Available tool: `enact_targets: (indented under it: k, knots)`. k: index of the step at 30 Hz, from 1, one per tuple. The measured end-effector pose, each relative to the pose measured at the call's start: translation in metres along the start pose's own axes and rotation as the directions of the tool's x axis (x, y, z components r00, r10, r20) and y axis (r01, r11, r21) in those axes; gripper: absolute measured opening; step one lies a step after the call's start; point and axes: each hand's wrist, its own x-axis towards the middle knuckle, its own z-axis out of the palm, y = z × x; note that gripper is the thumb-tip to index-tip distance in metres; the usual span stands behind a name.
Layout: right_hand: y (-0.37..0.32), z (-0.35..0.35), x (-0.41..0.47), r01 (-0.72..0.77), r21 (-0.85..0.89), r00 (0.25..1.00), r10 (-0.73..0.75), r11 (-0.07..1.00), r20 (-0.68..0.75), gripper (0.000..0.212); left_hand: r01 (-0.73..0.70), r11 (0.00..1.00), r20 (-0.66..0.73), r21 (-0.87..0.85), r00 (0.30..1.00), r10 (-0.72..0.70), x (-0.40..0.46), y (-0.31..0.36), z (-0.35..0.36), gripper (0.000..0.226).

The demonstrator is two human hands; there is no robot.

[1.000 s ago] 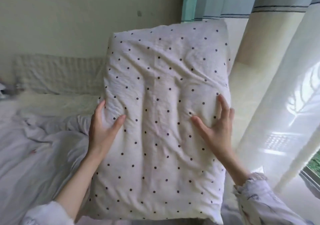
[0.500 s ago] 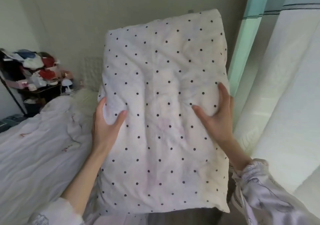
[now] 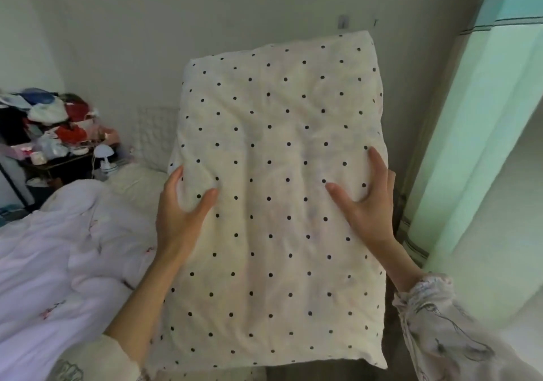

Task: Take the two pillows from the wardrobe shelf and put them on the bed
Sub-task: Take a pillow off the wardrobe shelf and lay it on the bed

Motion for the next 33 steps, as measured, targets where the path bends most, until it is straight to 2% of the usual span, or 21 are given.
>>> enact_targets:
  k: [7,14,18,25,29,33]
  knots:
    - [0.095,0.042,0.122,-0.014,-0.027,1.000,0.015,1.000,0.017,0.086,0.027,1.000,0.024,0.009,0.999,-0.027,0.094,-0.031,0.110,0.074]
    - [0.195,0.094,0.224,-0.034,0.010,0.992,0.033,0.999,0.120,0.088,0.083,0.996,-0.056,0.044,0.995,-0.081,0.161,-0.072,0.211,0.075]
    - [0.249,0.127,0.283,-0.017,0.054,0.973,0.004,0.998,0.232,0.089,0.146,0.988,-0.141,0.044,0.980,-0.138,0.193,-0.096,0.262,0.077]
    - [0.312,0.197,0.367,0.039,0.086,0.910,-0.071,0.995,0.409,0.092,0.314,0.948,-0.300,0.058,0.911,-0.284,0.231,-0.141,0.319,0.075]
    - [0.348,0.259,0.394,0.036,0.099,0.857,-0.082,0.994,0.510,0.091,0.389,0.915,-0.417,0.108,0.853,-0.313,0.256,-0.179,0.338,0.074]
    - [0.382,0.332,0.414,0.025,0.097,0.799,-0.078,0.995,0.596,0.092,0.467,0.879,-0.472,0.097,0.799,-0.372,0.287,-0.226,0.347,0.075]
